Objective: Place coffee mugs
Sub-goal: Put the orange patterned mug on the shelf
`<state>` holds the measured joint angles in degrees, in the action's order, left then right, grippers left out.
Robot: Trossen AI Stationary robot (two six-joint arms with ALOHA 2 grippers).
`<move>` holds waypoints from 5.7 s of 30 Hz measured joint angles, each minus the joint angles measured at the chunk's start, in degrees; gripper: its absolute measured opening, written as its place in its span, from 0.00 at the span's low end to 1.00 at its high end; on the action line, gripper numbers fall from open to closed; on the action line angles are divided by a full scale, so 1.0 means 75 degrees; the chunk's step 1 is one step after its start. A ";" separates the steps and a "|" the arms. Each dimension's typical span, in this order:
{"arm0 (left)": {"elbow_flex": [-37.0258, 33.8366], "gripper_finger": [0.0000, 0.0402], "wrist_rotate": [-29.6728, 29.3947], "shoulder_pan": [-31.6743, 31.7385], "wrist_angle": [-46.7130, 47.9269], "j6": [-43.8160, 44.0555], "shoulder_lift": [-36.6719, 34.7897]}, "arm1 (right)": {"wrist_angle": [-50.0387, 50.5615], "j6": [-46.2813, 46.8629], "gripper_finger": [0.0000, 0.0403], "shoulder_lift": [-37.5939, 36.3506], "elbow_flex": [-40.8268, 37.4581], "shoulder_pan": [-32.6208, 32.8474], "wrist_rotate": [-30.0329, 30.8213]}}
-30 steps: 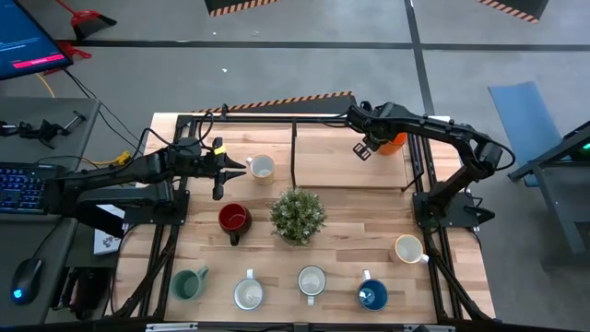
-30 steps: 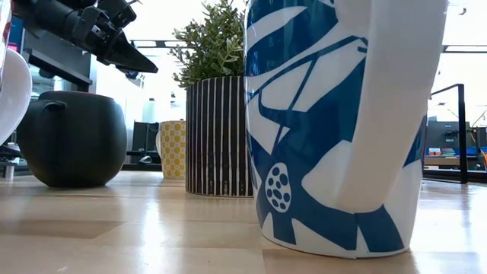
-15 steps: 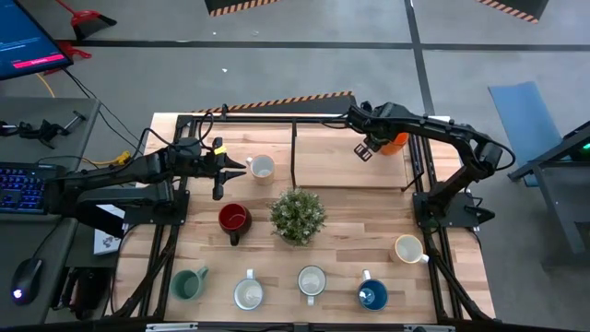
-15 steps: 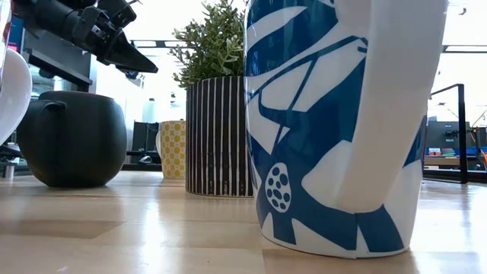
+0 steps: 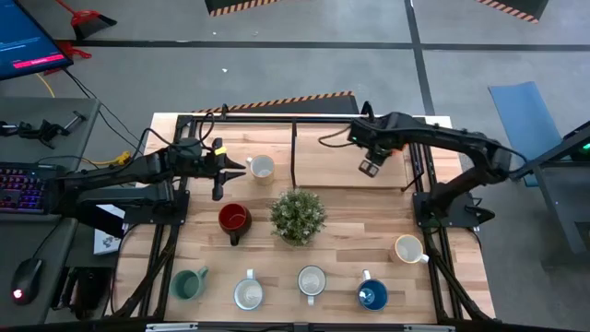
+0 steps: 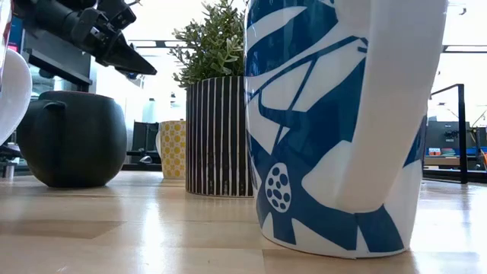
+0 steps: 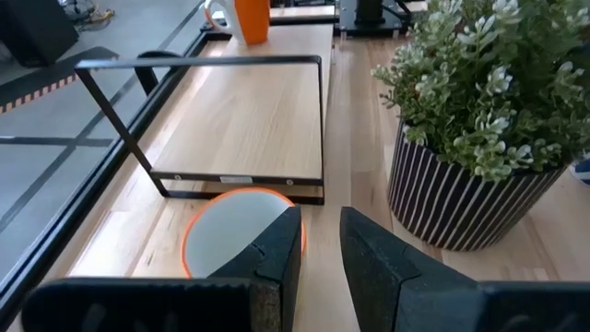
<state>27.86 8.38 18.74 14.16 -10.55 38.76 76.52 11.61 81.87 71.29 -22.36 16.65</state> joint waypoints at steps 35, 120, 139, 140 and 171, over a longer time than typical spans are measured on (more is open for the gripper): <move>-0.0003 0.17 -0.0002 -0.0001 0.0139 0.0125 0.0000 | -0.0514 1.1595 0.23 -0.2421 -0.2186 0.9700 0.0033; -0.0003 0.17 -0.0002 -0.0003 0.0137 0.0122 0.0000 | -0.0287 1.4504 0.23 0.0335 -0.2168 1.0166 -0.2688; -0.0003 0.17 -0.0005 -0.0003 0.0137 0.0122 0.0000 | -0.0173 1.5815 0.15 0.0390 -0.2171 1.0043 -0.2362; -0.0003 0.17 -0.0002 -0.0001 0.0137 0.0122 0.0000 | -0.0185 1.5820 0.12 0.0390 -0.2171 1.0029 -0.2277; -0.0003 0.17 -0.0005 -0.0002 0.0142 0.0122 0.0000 | 0.0331 1.2667 0.00 0.0139 -0.1637 0.7727 0.1635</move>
<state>27.83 8.34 18.72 15.22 -9.63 38.76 79.01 106.61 82.92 59.01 35.60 28.91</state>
